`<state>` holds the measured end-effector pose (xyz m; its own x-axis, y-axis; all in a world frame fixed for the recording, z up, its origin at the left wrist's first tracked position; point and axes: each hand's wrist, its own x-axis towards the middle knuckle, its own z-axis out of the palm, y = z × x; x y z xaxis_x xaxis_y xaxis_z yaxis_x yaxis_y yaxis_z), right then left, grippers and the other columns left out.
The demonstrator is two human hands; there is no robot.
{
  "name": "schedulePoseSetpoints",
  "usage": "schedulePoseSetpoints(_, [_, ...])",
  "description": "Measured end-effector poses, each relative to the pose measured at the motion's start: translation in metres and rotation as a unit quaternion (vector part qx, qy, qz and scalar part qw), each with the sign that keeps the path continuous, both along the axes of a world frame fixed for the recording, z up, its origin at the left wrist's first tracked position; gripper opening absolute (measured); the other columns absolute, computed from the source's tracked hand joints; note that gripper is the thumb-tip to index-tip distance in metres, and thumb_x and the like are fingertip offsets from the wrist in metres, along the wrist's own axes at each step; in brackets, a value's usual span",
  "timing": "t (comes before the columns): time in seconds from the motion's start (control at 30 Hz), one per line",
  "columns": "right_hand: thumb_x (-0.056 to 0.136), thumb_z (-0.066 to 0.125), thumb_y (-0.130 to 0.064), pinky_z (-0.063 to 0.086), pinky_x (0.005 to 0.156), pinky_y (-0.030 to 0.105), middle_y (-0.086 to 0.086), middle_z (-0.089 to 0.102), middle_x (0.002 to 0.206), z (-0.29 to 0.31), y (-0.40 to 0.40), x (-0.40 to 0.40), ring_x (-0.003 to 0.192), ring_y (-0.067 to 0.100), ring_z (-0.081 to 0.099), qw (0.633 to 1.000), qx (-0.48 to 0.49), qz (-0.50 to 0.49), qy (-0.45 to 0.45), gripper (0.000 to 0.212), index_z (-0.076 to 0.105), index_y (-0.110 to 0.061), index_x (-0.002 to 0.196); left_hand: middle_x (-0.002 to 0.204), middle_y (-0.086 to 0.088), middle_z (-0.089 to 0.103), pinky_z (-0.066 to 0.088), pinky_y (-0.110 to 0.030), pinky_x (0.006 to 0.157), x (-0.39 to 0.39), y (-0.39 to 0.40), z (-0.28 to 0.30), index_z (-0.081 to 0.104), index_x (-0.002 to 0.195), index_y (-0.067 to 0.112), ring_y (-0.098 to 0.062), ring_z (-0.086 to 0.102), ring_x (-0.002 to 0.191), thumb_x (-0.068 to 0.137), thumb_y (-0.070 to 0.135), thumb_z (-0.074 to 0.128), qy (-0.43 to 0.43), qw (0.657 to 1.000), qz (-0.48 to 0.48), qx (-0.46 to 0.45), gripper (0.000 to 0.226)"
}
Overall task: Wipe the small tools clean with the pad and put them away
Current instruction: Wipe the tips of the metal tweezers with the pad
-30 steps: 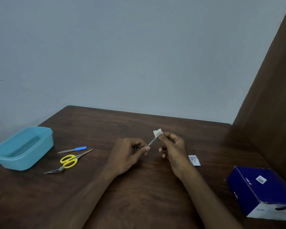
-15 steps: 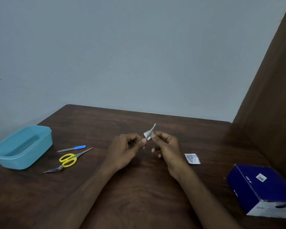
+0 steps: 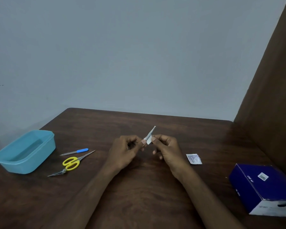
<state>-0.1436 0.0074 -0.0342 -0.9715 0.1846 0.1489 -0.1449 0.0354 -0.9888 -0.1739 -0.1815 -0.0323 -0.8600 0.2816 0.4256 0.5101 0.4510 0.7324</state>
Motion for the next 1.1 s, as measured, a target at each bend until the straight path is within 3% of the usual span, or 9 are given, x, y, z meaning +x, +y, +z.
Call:
schedulePoseSetpoints(0.2, [0.102, 0.069, -0.015, 0.035, 0.041, 0.019, -0.003, 0.078, 0.085, 0.005, 0.0, 0.0, 0.052, 0.007, 0.057, 0.995, -0.08, -0.055, 0.001, 0.009, 0.078, -0.013, 0.101, 0.073, 0.017, 0.075, 0.057, -0.035, 0.064, 0.001, 0.003, -0.001, 0.077, 0.077, 0.031, -0.001, 0.067, 0.064, 0.096, 0.048, 0.077, -0.009, 0.999, 0.027, -0.015, 0.026])
schedulePoseSetpoints(0.33, [0.106, 0.062, -0.013, 0.035, 0.039, 0.019, -0.005, 0.078, 0.089, 0.004, 0.002, -0.003, 0.047, 0.007, 0.053, 0.983, -0.146, -0.112, 0.005, 0.013, 0.073, -0.017, 0.101, 0.073, 0.014, 0.076, 0.05, -0.022, 0.06, 0.001, 0.005, 0.002, 0.079, 0.075, 0.026, -0.006, 0.068, 0.064, 0.096, 0.037, 0.08, -0.019, 0.998, 0.042, 0.04, 0.023])
schedulePoseSetpoints(0.43, [0.103, 0.065, -0.009, 0.037, 0.039, 0.019, -0.003, 0.075, 0.087, 0.003, 0.001, -0.004, 0.046, 0.008, 0.053, 0.984, -0.15, -0.097, 0.015, 0.009, 0.073, -0.013, 0.102, 0.072, 0.012, 0.077, 0.052, -0.03, 0.062, -0.005, 0.006, -0.001, 0.08, 0.074, 0.025, -0.018, 0.071, 0.067, 0.095, 0.038, 0.08, -0.023, 0.996, 0.07, 0.053, 0.025])
schedulePoseSetpoints(0.6, [0.095, 0.078, -0.012, 0.041, 0.043, 0.022, 0.004, 0.078, 0.087, 0.001, -0.004, -0.003, 0.049, 0.01, 0.056, 0.994, -0.082, -0.074, 0.011, 0.006, 0.075, -0.01, 0.099, 0.071, 0.019, 0.075, 0.054, -0.029, 0.061, -0.001, 0.012, -0.001, 0.078, 0.075, 0.032, 0.001, 0.068, 0.063, 0.095, 0.047, 0.078, -0.003, 0.999, 0.041, -0.021, 0.025])
schedulePoseSetpoints(0.77, [0.09, 0.084, -0.015, 0.042, 0.044, 0.023, 0.011, 0.08, 0.094, -0.002, -0.002, -0.005, 0.051, 0.013, 0.056, 0.993, -0.074, -0.086, 0.011, 0.015, 0.072, -0.01, 0.098, 0.073, 0.016, 0.076, 0.053, -0.032, 0.061, -0.002, 0.016, 0.001, 0.077, 0.076, 0.029, -0.006, 0.068, 0.062, 0.097, 0.044, 0.077, 0.016, 0.999, 0.031, 0.0, 0.026])
schedulePoseSetpoints(0.93, [0.095, 0.079, -0.016, 0.04, 0.043, 0.022, 0.008, 0.08, 0.095, 0.001, -0.003, -0.002, 0.049, 0.011, 0.055, 0.995, -0.07, -0.068, 0.008, 0.01, 0.075, -0.011, 0.101, 0.076, 0.019, 0.077, 0.057, -0.038, 0.062, -0.001, 0.018, -0.001, 0.076, 0.079, 0.029, -0.008, 0.069, 0.064, 0.098, 0.045, 0.074, 0.033, 0.999, 0.032, -0.006, 0.025])
schedulePoseSetpoints(1.1, [0.098, 0.075, -0.019, 0.036, 0.04, 0.021, -0.003, 0.071, 0.082, 0.006, 0.0, -0.002, 0.047, 0.008, 0.051, 0.986, -0.135, -0.099, -0.002, 0.008, 0.071, -0.013, 0.098, 0.075, 0.02, 0.075, 0.047, -0.025, 0.056, 0.001, 0.02, -0.003, 0.076, 0.08, 0.031, 0.0, 0.067, 0.067, 0.097, 0.048, 0.074, 0.051, 0.996, 0.025, -0.072, 0.023])
